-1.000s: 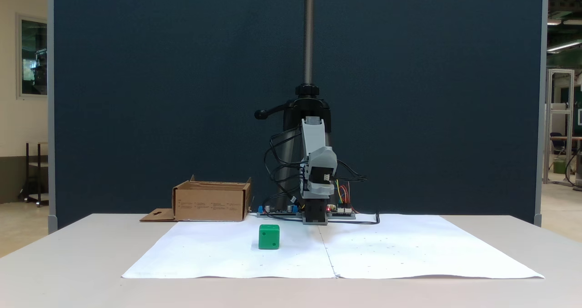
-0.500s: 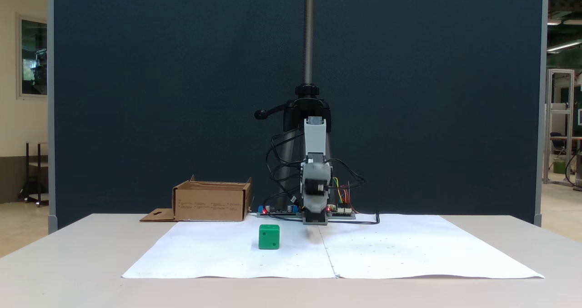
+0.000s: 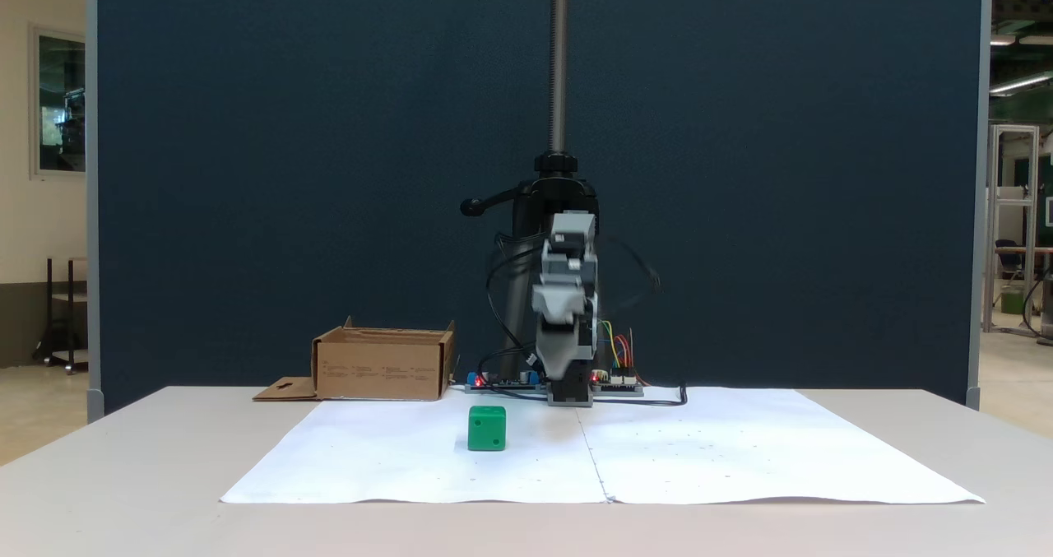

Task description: Grasp a green dice and put it in the bin.

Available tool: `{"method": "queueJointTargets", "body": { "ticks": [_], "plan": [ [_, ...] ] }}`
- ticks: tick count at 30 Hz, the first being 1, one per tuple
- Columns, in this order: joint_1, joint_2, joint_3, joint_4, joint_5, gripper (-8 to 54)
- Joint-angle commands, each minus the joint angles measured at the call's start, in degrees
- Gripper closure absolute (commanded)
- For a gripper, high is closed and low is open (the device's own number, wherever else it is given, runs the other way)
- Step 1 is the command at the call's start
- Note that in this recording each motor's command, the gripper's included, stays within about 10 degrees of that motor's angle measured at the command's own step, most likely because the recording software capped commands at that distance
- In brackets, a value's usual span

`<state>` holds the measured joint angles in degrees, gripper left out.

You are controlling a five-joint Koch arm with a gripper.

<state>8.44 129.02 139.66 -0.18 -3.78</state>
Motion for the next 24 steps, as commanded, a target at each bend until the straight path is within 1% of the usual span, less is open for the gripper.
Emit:
{"method": "queueJointTargets", "body": {
  "ticks": [1,6,14,18,20,24],
  "plan": [
    [1.49,6.42,-6.86,9.3,4.39,2.1],
    [5.98,5.98,-16.35,24.77,7.21,2.3],
    [18.46,1.32,-22.68,48.14,6.59,2.4],
    [23.03,-2.29,-23.91,59.31,-1.05,2.4],
    [24.43,-4.39,-24.26,59.24,-6.15,2.4],
    [27.6,-7.91,-26.81,58.97,-12.72,2.4]
  ]
}}
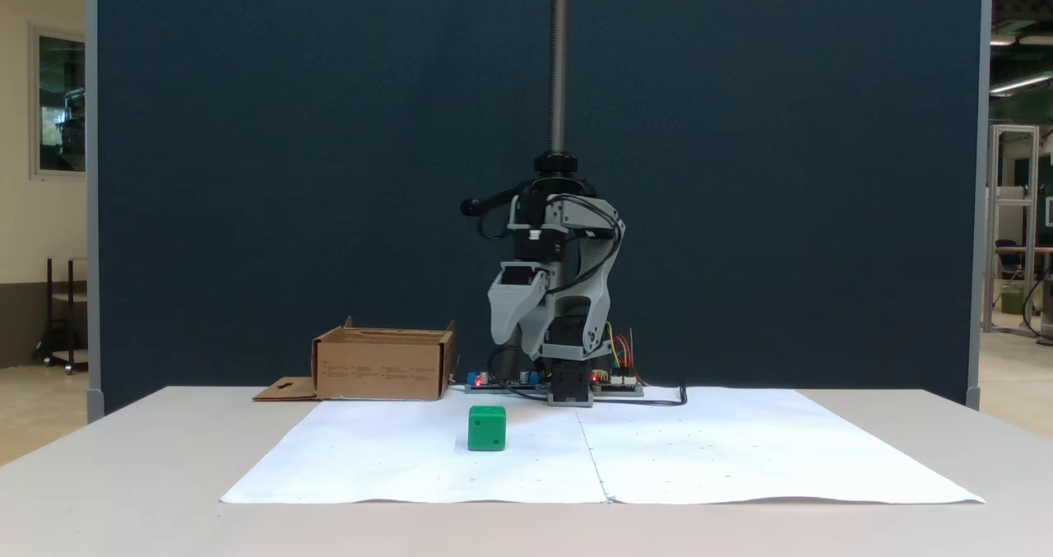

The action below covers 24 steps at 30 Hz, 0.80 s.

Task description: Grasp a green dice and put it in the bin.

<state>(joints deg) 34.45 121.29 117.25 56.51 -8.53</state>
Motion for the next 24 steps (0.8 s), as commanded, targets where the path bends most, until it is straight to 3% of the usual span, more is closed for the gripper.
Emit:
{"method": "queueJointTargets", "body": {
  "ticks": [1,15,24],
  "plan": [
    [2.2,-1.23,-5.1,2.2,-9.65,2.4],
    [5.54,-12.3,-9.49,-11.78,-29.53,2.1],
    [3.87,-20.13,-14.33,-19.07,-29.36,2.3]
  ]
}}
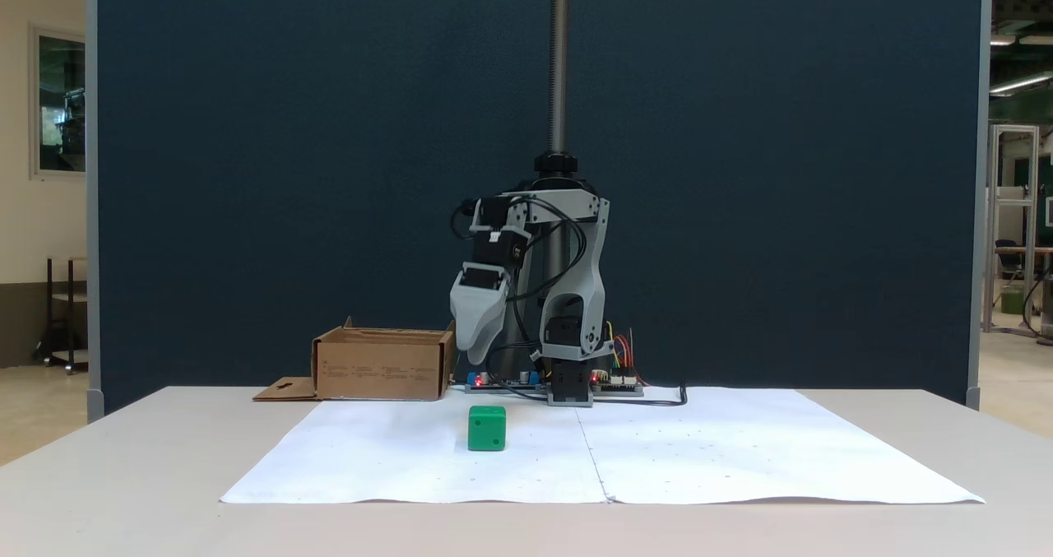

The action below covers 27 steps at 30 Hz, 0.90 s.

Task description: Grasp a green dice and put it in the bin.

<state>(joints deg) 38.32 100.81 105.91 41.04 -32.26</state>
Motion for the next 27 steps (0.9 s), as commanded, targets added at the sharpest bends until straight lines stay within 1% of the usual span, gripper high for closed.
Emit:
{"method": "queueJointTargets", "body": {
  "ticks": [1,14,20,27],
  "plan": [
    [-0.44,0.18,-3.08,-3.96,-5.63,2.3],
    [-3.08,-2.64,-2.99,-3.43,-6.94,1.9],
    [-6.15,-3.08,-3.08,2.64,-6.86,1.1],
    [-8.88,-4.57,-2.99,3.52,-6.77,1.3]
  ]
}}
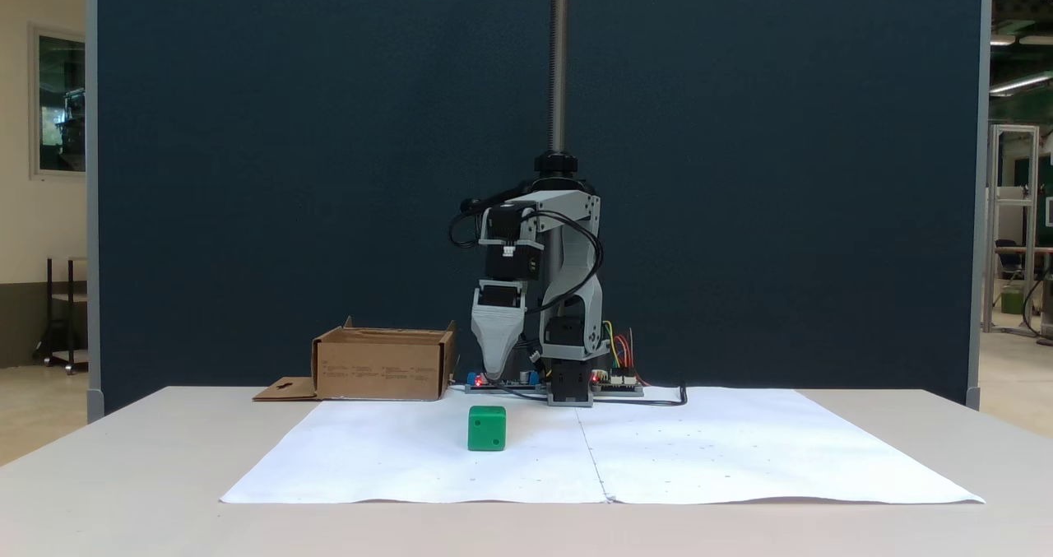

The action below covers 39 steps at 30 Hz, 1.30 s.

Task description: Grasp a green dice and put it in the bin.

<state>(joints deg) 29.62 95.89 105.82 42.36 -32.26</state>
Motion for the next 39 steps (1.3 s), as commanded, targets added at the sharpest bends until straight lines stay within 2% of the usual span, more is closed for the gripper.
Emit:
{"method": "queueJointTargets", "body": {
  "ticks": [1,31,39],
  "plan": [
    [-0.62,0.18,-2.9,2.2,-6.77,1.3],
    [-2.02,-17.49,-8.7,-6.24,-6.77,2.5],
    [-1.93,-19.78,-8.88,-8.79,-6.77,2.5]
  ]
}}
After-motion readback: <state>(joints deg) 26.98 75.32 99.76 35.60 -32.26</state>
